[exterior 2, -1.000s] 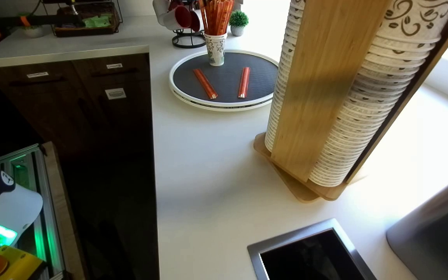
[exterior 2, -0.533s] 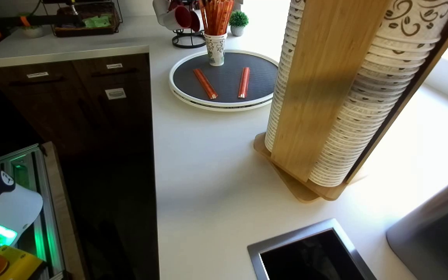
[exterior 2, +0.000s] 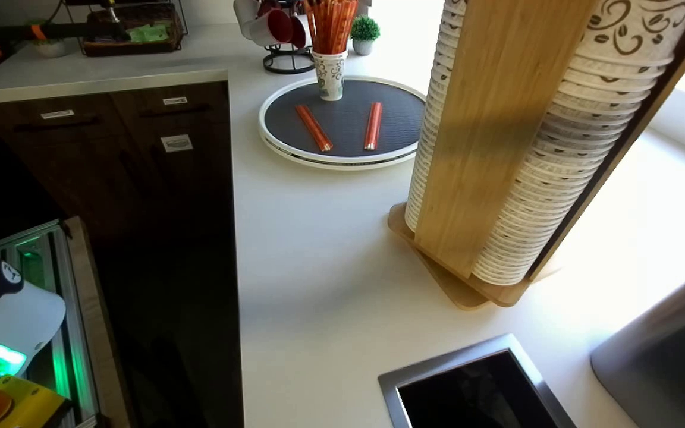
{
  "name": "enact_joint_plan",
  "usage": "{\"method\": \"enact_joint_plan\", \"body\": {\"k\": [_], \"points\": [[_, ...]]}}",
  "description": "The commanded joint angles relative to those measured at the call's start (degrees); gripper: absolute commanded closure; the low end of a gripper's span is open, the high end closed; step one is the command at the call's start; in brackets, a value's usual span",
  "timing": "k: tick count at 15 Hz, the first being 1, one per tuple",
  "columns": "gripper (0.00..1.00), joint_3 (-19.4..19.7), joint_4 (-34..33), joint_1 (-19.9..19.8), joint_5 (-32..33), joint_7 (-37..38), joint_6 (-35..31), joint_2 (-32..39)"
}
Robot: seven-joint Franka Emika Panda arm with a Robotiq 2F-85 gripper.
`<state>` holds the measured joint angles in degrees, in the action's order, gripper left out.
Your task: Remove one straw from the cup and put it on the tray.
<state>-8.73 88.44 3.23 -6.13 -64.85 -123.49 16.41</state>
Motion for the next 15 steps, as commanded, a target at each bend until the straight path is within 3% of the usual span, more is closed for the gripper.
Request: {"method": "enact_joint_plan", "body": {"k": [1,6,15], "points": [[0.90,-0.34,-1.65,-0.45,-0.48,-0.68,3.17,0.56],[0.98,-0.28,-1.94,-0.45,-0.43,-0.69,4.62,0.54],[0.98,-0.14,-4.32,-0.63,-0.70,-0.13,6.68,0.27]]}}
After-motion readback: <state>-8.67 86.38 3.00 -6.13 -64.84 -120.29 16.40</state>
